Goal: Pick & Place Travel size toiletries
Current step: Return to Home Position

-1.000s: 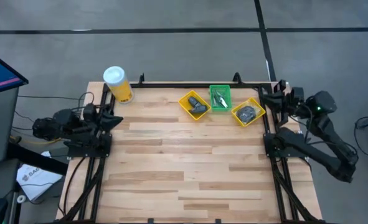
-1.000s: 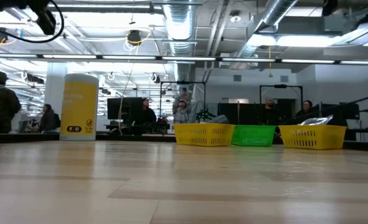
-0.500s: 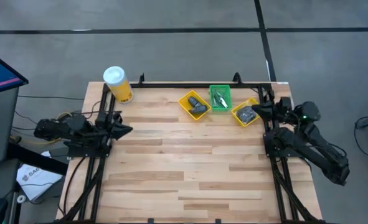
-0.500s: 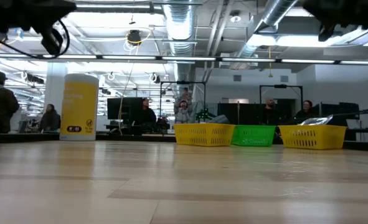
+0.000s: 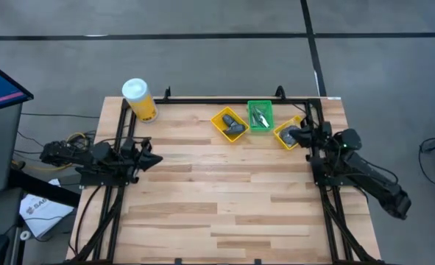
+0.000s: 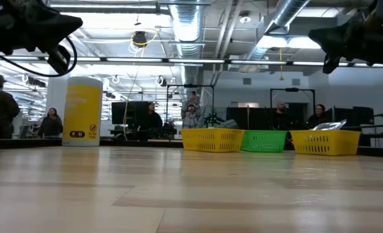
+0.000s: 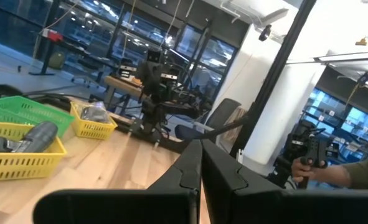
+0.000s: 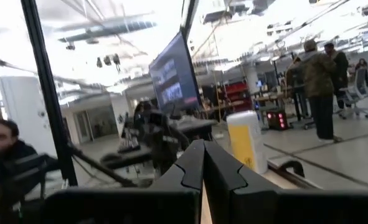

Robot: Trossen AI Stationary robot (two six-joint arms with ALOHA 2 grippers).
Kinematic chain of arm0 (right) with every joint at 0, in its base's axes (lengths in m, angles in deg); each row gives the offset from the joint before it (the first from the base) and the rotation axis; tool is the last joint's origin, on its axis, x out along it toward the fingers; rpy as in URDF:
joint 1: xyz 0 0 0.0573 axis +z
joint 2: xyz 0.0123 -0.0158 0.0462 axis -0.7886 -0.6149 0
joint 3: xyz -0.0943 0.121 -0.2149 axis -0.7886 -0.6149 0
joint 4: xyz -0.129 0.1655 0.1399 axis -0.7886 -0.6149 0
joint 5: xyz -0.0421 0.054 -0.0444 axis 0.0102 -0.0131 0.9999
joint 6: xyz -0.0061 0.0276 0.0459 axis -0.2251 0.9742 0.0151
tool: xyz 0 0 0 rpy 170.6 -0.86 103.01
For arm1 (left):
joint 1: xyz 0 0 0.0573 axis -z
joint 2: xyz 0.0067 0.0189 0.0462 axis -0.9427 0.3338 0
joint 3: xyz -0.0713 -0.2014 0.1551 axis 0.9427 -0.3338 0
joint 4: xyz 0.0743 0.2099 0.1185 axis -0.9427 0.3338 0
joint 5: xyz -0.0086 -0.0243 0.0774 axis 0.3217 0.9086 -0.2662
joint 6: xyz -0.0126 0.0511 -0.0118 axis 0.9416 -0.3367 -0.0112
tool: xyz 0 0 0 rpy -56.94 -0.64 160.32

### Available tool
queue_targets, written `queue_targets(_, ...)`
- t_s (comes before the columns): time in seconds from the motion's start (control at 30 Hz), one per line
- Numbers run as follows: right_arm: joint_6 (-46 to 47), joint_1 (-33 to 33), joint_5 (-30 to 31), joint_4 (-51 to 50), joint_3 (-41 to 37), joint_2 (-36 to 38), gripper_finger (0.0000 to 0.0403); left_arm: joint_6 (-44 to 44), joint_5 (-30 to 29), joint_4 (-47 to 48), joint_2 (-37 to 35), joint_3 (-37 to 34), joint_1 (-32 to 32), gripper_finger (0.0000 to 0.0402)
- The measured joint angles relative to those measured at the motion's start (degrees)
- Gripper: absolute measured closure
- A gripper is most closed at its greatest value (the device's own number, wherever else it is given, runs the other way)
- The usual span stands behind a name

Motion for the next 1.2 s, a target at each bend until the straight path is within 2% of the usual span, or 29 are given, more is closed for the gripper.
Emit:
queue_targets(0.27, -8.11, 4.02, -1.65, -3.71, -0.02, 0.04, 0.0403, -3.47, 1.70, 0.17, 0.15, 0.00, -0.01, 0.0401)
queue_targets(0.47, -9.90, 7.04, -1.70, -6.57, -0.02, 0.04, 0.0403, -5.22, 1.21, 0.15, 0.17, 0.00, 0.01, 0.0401)
queue_targets(0.87, -9.43, 9.78, -1.44, -6.10, -0.04, 0.04, 0.0403, -5.20, -0.22, -0.29, 0.20, 0.00, 0.01, 0.0398)
queue_targets(1.2, -4.90, 9.78, -1.29, -0.81, -0.07, 0.04, 0.0403, -5.20, -0.24, -0.50, 0.20, 0.00, -0.01, 0.0398)
